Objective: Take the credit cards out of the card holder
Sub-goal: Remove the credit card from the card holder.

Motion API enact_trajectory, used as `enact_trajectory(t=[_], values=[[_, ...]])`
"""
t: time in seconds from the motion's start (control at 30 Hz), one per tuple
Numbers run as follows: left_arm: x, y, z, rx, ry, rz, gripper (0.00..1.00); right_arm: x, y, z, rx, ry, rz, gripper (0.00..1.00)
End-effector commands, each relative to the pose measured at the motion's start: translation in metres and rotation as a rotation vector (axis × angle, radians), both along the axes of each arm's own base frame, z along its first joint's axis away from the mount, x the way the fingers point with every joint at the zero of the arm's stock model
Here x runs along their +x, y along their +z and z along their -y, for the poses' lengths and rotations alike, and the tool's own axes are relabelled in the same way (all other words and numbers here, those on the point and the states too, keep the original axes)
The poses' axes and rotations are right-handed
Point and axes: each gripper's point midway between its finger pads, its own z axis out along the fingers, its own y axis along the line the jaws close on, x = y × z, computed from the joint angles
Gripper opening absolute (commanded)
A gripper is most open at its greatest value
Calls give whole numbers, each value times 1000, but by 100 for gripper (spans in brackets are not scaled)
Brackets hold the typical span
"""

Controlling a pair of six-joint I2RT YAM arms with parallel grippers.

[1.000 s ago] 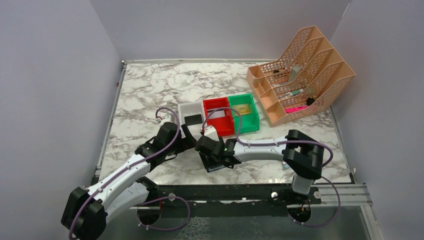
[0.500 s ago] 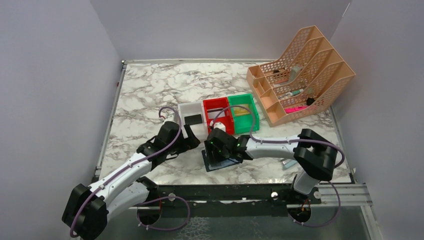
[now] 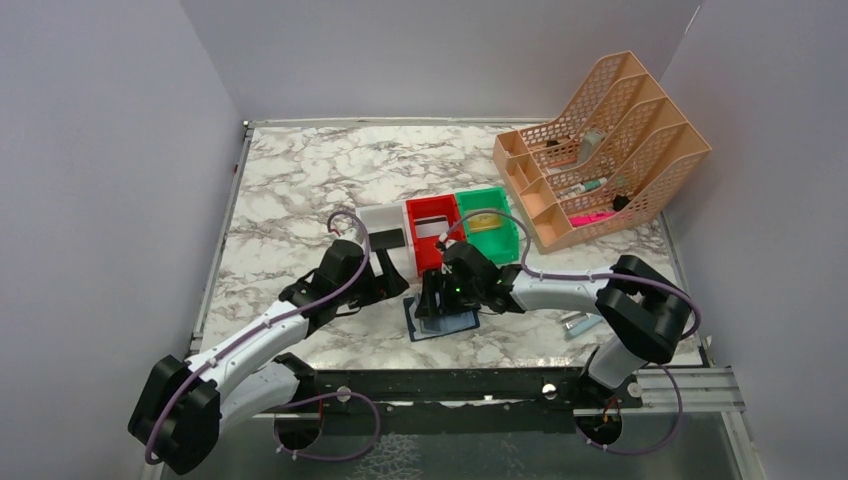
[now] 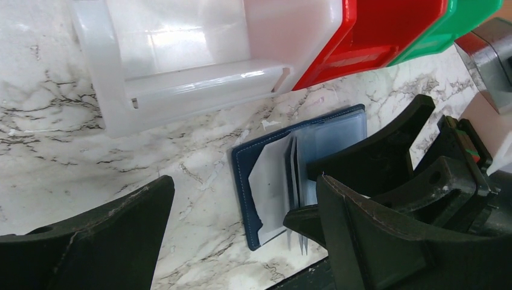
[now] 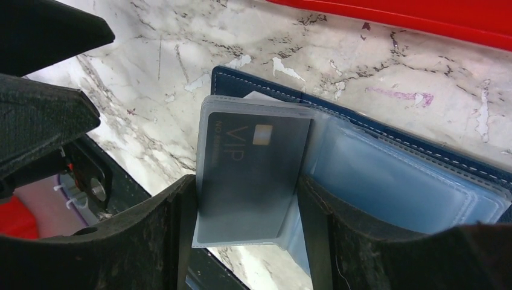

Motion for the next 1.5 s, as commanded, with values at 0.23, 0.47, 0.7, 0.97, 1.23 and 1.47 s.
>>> enact_trajectory(t=[0.23, 0.47, 0.7, 0.97, 1.23, 1.47], values=[[-2, 8, 17, -65, -87, 18, 91, -12, -20, 18, -26, -6, -69, 68], [-3, 10, 19, -77, -96, 22, 91, -13, -23, 20, -30, -4, -78, 69], [-3, 8, 21, -80, -108, 14, 90, -13, -23, 21, -31, -14, -78, 71], [-5, 8, 22, -84, -115, 12, 90, -7, -19, 24, -50, -20, -44, 71], [3, 8, 1, -32, 16, 32, 89, -1, -21, 29, -162, -5, 47, 73], [4, 14, -13, -8, 80, 60, 90, -2, -43, 35, -378, -49, 102, 74]])
